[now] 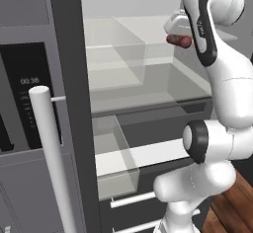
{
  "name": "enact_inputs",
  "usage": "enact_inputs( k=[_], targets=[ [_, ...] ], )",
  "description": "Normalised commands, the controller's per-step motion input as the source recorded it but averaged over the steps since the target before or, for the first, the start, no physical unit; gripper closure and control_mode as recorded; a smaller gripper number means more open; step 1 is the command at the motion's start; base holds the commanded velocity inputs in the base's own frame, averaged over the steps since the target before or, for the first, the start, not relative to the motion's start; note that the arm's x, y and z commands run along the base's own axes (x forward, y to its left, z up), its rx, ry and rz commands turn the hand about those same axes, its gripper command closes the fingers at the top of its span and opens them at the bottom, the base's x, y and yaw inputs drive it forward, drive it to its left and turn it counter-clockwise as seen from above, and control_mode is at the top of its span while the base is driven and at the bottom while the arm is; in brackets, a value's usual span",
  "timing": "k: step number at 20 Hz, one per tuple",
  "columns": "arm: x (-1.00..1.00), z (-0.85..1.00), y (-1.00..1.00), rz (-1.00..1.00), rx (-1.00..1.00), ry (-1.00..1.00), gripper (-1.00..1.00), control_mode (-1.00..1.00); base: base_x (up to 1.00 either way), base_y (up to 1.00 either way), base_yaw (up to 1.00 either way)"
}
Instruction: Retrieve the sausage and cheese from the fridge and place them on the cutting board on the counter.
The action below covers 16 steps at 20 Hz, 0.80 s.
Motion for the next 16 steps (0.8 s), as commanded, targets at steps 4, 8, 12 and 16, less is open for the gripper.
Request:
enact_inputs(
  k=[4, 8, 12, 16],
  targets=[
    [-0.94, -0.25, -0.06, 0.00, 0.00, -0.10, 1.00, -1.00, 0.00, 0.00, 0.00],
    [-0.94, -0.22, -0.04, 0.00, 0.00, -0.06, 1.00, -1.00, 0.00, 0.00, 0.00],
    [-0.93, -0.25, -0.01, -0.04, 0.00, 0.00, 1.00, -1.00, 0.00, 0.00, 0.00],
    [-0.91, -0.31, 0.00, -0.08, -0.01, 0.00, 1.00, -1.00, 0.00, 0.00, 0.00]
  ],
)
